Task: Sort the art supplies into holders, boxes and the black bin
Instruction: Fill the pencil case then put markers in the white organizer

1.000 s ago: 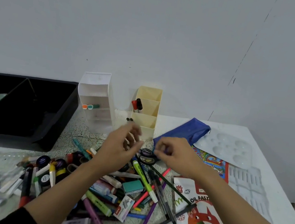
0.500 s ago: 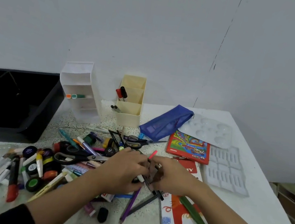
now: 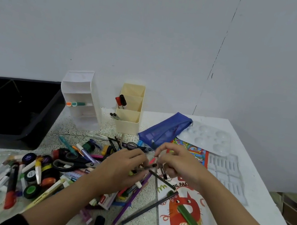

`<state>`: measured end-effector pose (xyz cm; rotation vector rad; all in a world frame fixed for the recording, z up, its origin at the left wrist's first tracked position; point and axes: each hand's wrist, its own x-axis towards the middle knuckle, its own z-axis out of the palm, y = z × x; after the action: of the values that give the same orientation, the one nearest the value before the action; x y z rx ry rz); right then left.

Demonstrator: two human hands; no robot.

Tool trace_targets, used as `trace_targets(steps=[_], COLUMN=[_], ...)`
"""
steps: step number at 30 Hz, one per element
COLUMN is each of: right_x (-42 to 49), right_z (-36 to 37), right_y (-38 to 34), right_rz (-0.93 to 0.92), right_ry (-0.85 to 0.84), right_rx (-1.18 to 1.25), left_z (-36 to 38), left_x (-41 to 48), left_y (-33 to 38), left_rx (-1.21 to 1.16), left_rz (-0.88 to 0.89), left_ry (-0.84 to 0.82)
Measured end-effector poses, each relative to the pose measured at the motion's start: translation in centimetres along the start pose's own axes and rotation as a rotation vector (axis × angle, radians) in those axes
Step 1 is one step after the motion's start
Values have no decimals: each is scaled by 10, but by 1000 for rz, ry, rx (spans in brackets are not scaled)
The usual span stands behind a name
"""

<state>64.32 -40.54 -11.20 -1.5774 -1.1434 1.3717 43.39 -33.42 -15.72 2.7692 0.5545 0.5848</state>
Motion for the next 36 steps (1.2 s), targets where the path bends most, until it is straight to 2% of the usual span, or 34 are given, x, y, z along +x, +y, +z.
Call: trace_targets(steps=[2,6,9,11,17,20,29,36], right_x=[6,19,34,47,90,110,149,157], right_z=[-1,4,10,16,34,39,46,50], right_y=[-9,-26,-34,-37,-45,-50,-43,-36], right_rz=[-16,-117,-220,-290,-470,-460,-338,-504], right_ry=[15,27,98,138,234,242,138,166], right_rx=[90,193,92,9,-278,-329,-709,-907], left_z=[-8,-31,-56,-69,-85,-78,-60,-60], left_x=[2,3,10,16,33,37,36,37], left_y=[-3,-16,-29,-41,-78,-94,-118,-121], left_rx=[-147,-382,-510,-462,-193,-201,-116,-120], left_rz=[-94,-298,-361,-333,-303,-298,-379,-418], left_ry=[57,308,419,450,357,300,185,195])
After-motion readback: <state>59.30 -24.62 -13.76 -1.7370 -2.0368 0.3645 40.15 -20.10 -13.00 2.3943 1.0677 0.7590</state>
